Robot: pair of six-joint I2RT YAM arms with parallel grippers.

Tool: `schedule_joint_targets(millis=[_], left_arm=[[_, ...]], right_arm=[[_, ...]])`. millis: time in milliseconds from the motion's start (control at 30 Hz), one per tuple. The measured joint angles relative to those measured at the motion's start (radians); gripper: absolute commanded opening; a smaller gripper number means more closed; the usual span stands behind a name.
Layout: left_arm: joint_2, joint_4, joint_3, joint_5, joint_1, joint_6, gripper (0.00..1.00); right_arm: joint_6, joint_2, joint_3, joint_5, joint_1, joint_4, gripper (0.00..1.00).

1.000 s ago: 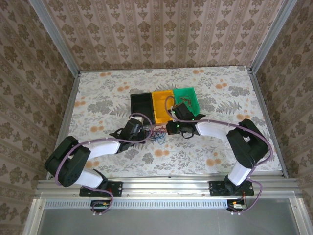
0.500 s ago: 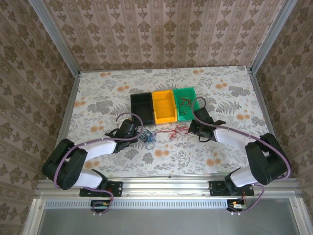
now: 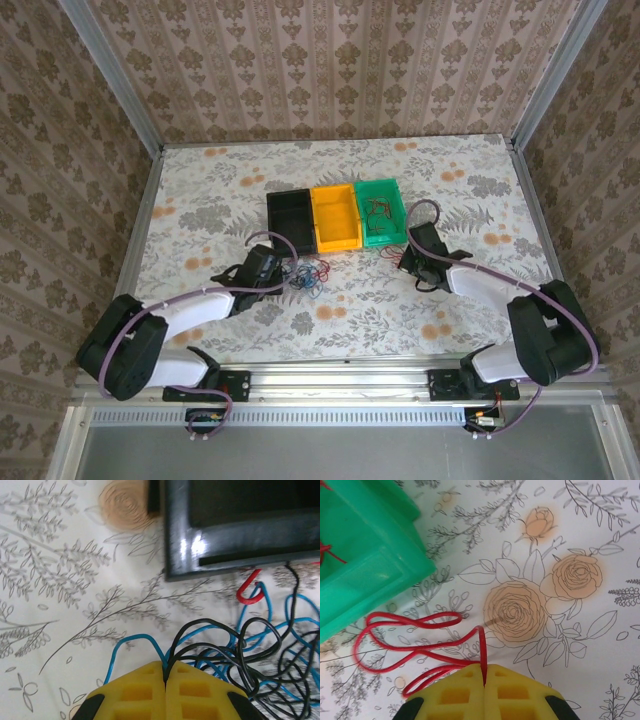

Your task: Untangle the cables

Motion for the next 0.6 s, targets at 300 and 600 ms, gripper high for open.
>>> schedule_joint_targets(millis=[300,600], left_arm=[[0.016,0.047,0.000,0.040,-0.046,0.079,0.10],[0.043,0.105,-0.001,0.042,-0.051,0.081,0.04]], right_arm=[[-0.082,-0.207,-0.075,0.002,0.000,0.077,0.00],[-0.180,-0.349,-0.077,0.000,-0.026,0.137,0.02]])
